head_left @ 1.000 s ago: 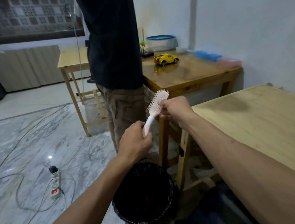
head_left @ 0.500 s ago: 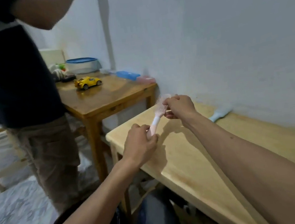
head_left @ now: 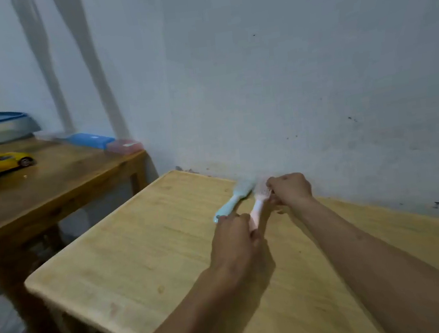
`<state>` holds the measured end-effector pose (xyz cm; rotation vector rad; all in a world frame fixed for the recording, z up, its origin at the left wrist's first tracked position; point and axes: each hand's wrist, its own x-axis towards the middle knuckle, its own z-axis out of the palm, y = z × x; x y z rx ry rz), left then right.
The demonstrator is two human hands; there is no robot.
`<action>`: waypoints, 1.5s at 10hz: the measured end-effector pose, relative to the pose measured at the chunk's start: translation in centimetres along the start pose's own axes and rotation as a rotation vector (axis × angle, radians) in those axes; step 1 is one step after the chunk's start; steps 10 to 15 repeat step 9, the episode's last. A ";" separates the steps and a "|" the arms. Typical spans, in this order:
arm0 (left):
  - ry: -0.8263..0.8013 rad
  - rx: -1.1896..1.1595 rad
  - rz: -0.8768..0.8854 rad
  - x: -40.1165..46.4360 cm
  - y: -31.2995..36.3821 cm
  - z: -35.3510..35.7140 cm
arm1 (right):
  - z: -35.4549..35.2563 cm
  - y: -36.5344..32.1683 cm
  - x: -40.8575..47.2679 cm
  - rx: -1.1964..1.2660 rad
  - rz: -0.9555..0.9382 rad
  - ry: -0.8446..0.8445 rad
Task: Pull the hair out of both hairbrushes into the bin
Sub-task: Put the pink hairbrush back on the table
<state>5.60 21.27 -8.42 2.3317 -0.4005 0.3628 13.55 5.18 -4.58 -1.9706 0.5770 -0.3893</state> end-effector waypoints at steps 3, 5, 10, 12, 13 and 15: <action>-0.088 -0.033 -0.021 2.2 -0.3 2.0 | 0.3 1.6 2.7 -0.086 0.073 -0.005; -0.020 -0.012 0.066 2.4 -0.8 2.5 | 0.8 1.7 3.2 -0.135 0.059 0.004; 0.039 -0.051 0.013 0.1 -0.3 -0.3 | -1.0 2.2 1.5 -0.038 0.058 -0.055; 0.039 -0.051 0.013 0.1 -0.3 -0.3 | -1.0 2.2 1.5 -0.038 0.058 -0.055; 0.039 -0.051 0.013 0.1 -0.3 -0.3 | -1.0 2.2 1.5 -0.038 0.058 -0.055; 0.039 -0.051 0.013 0.1 -0.3 -0.3 | -1.0 2.2 1.5 -0.038 0.058 -0.055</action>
